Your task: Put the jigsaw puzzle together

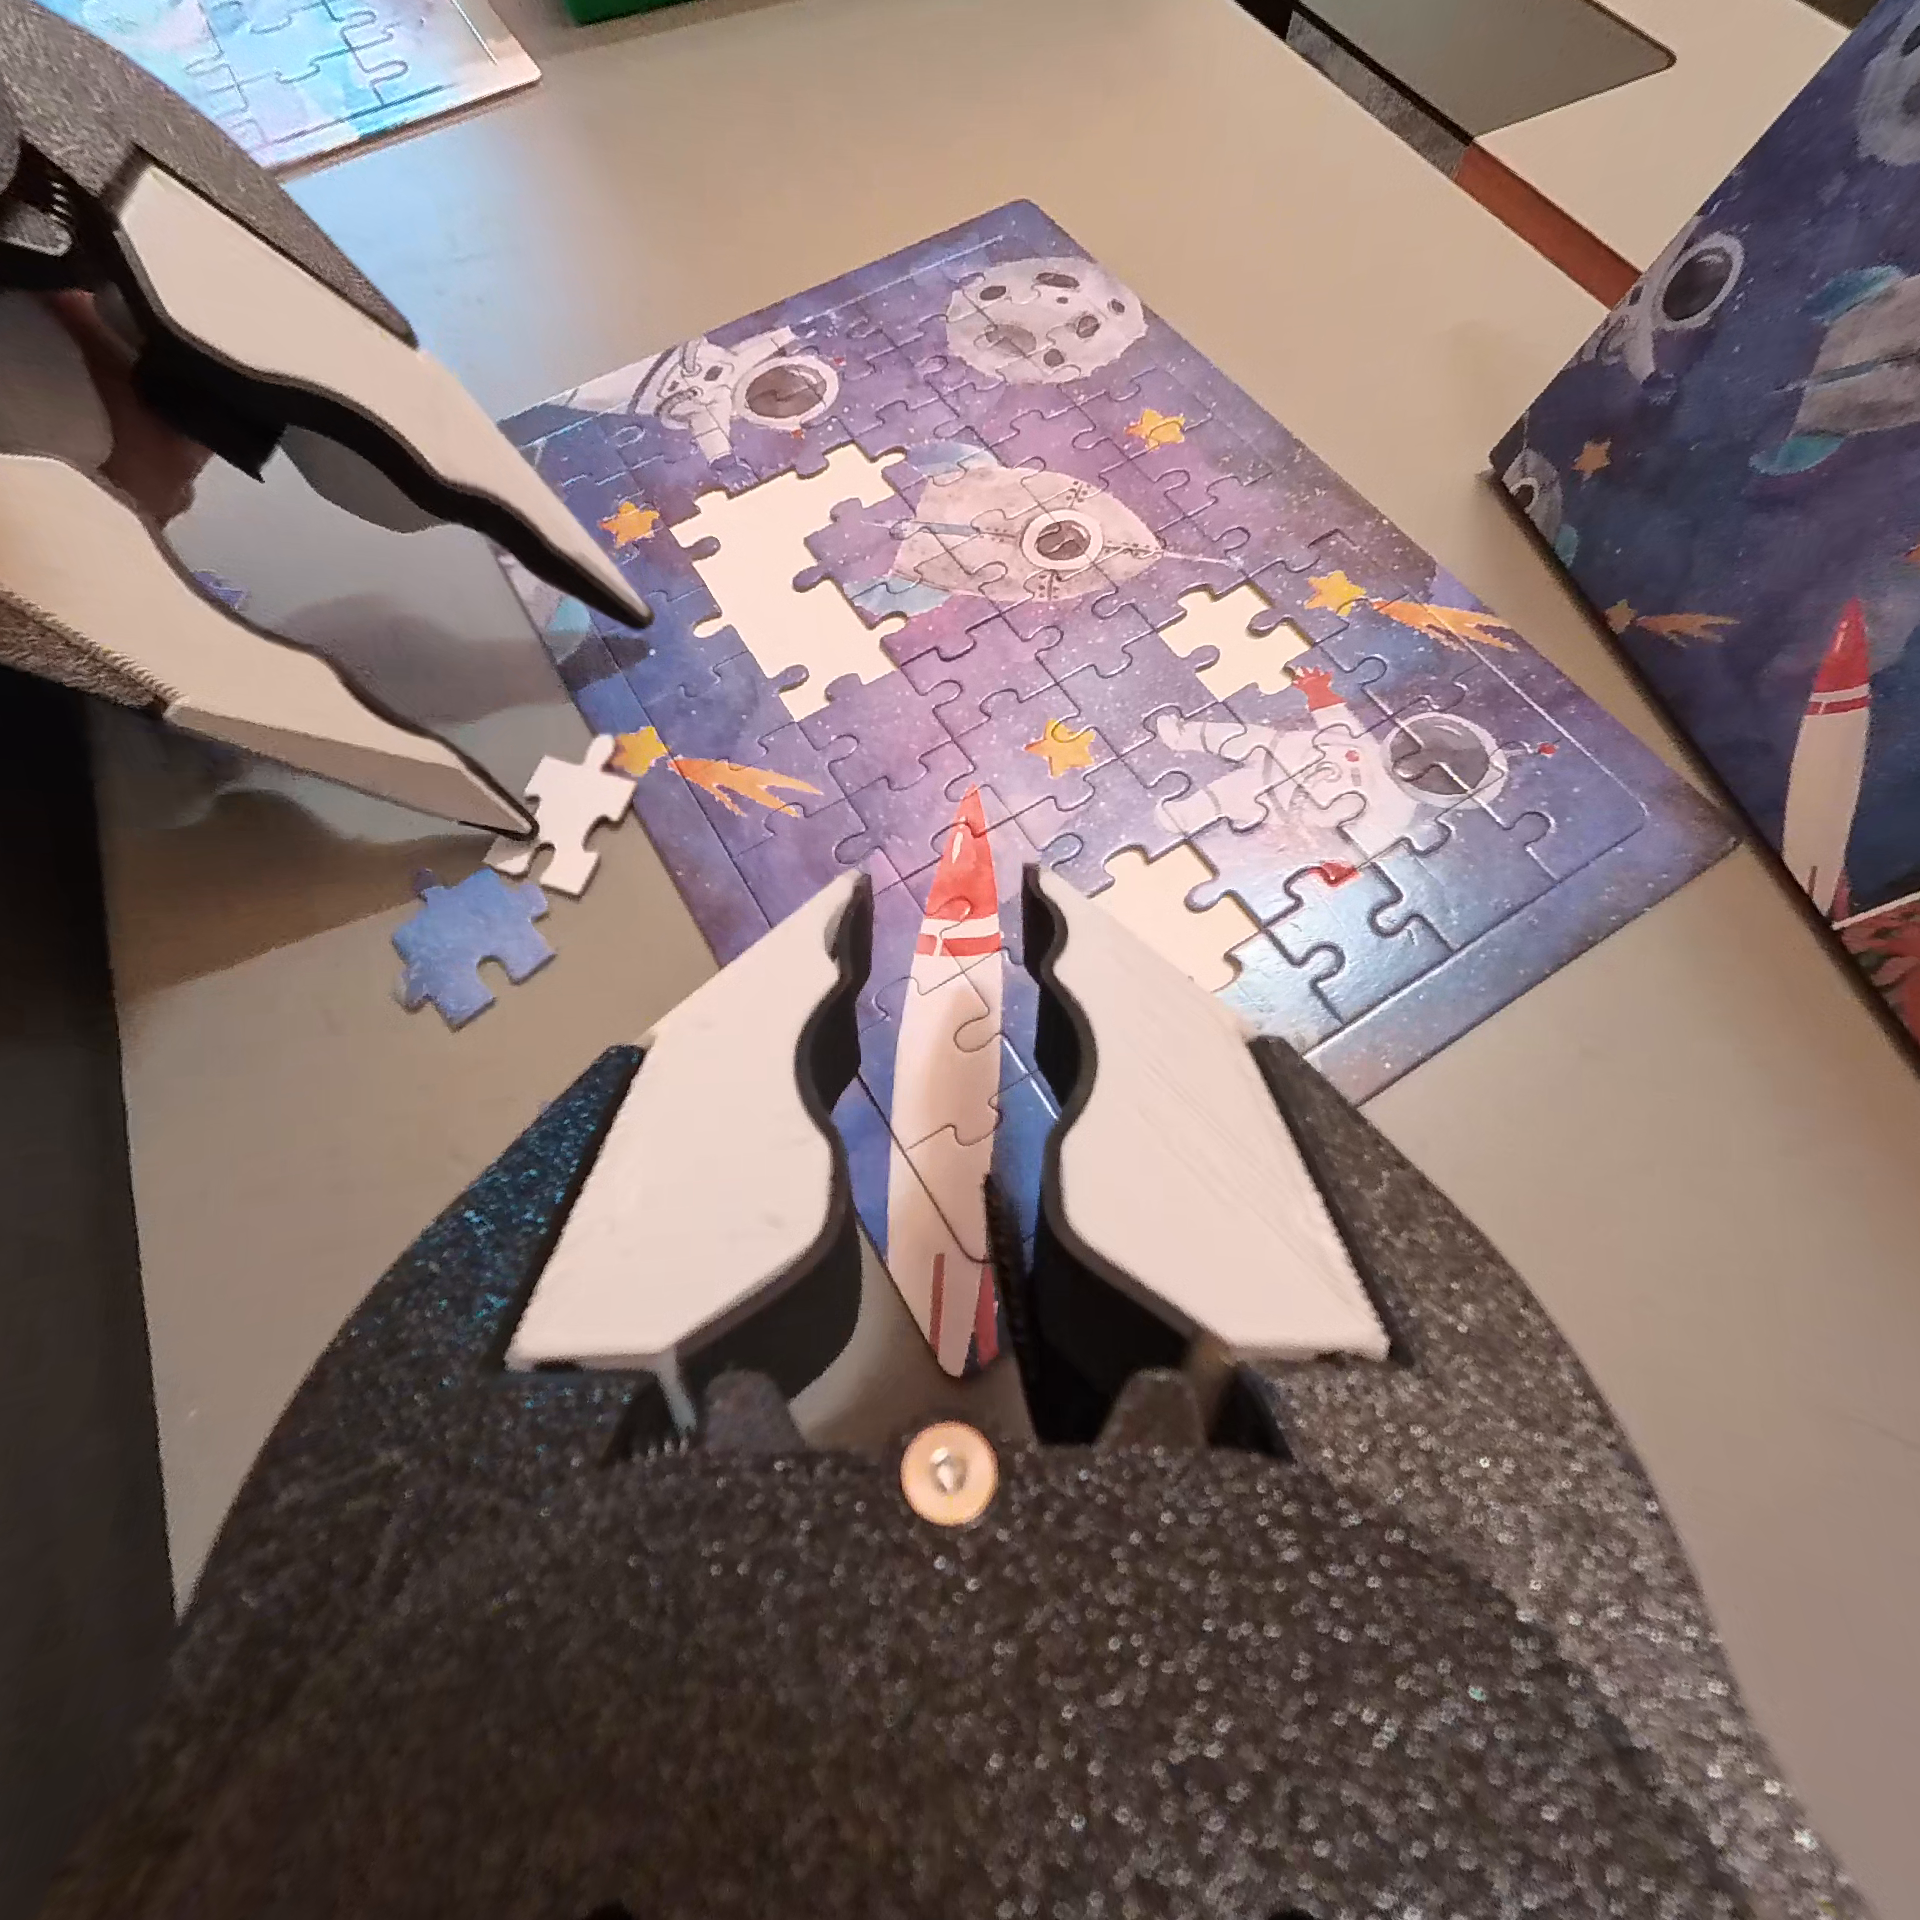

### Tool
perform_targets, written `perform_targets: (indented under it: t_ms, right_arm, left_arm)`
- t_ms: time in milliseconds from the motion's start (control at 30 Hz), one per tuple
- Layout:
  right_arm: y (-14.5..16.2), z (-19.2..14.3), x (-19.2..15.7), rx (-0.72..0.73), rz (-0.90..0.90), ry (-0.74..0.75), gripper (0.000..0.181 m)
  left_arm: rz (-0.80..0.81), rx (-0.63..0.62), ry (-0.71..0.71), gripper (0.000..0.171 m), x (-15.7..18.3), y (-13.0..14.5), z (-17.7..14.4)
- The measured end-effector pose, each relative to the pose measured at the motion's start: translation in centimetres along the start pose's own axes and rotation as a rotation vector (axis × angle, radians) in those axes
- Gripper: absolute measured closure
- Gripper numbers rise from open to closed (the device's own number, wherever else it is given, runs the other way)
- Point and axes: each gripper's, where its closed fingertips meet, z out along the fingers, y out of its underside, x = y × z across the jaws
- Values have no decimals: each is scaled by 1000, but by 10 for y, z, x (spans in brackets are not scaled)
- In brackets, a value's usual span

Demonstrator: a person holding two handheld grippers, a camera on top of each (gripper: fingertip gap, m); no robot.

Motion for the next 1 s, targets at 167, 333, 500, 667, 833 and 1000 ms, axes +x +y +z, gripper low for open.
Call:
perform_targets:
  t_ms: [167, 333, 500, 667, 833, 1000]
  right_arm:
    - [1, 0, 1, -6, -1, 5, 153]
    - [6, -6, 11, -11, 8, 32, 153]
    - [4, -8, 15, 4, 32, 37, 153]
    - [10, 1, 8, -42, -7, 24, 153]
    - [13, 2, 11, -51, -16, 42, 154]
    - [9, -1, 14, -26, 2, 47, 154]
  left_arm:
    - [19, 29, -25, 111, 5, -6, -4]
    - [18, -6, -1, 111, 13, 5, -13]
    - [-186, -62, -170, 112, -66, 65, -58]
    - [-278, -60, -158, 109, -106, 119, -85]
    - [-280, -14, -74, 121, -103, 120, -86]
    - [-248, -31, -86, 135, -102, 122, -86]
